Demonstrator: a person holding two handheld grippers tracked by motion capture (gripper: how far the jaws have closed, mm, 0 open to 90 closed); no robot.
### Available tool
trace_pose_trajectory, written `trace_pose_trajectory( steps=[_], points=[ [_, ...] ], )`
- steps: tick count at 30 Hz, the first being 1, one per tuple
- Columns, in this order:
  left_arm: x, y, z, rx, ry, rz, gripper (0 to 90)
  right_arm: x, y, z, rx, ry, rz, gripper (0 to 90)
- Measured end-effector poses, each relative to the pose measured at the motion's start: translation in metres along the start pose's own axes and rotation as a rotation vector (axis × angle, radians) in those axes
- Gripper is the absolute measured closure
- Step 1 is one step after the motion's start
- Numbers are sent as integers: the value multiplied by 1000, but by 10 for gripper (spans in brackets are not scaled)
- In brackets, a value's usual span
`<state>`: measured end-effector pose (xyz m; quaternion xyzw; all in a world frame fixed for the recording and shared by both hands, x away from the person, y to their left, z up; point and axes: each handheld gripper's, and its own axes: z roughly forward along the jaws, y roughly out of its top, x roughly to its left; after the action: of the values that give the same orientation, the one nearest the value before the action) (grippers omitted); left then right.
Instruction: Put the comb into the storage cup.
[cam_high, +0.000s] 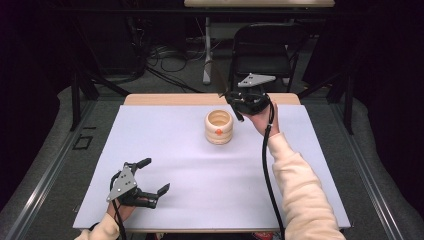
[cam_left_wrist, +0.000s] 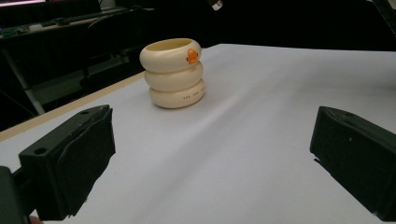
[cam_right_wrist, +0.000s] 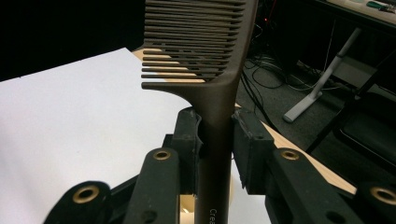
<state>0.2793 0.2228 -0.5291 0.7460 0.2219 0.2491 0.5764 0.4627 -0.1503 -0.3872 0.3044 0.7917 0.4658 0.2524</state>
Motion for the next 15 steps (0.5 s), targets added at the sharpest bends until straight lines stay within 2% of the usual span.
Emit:
trace_pose_trajectory(
  steps=[15],
  points=[
    [1, 0, 0, -3, 1, -9, 1, 6, 14, 2, -22, 13, -11, 722]
  ],
)
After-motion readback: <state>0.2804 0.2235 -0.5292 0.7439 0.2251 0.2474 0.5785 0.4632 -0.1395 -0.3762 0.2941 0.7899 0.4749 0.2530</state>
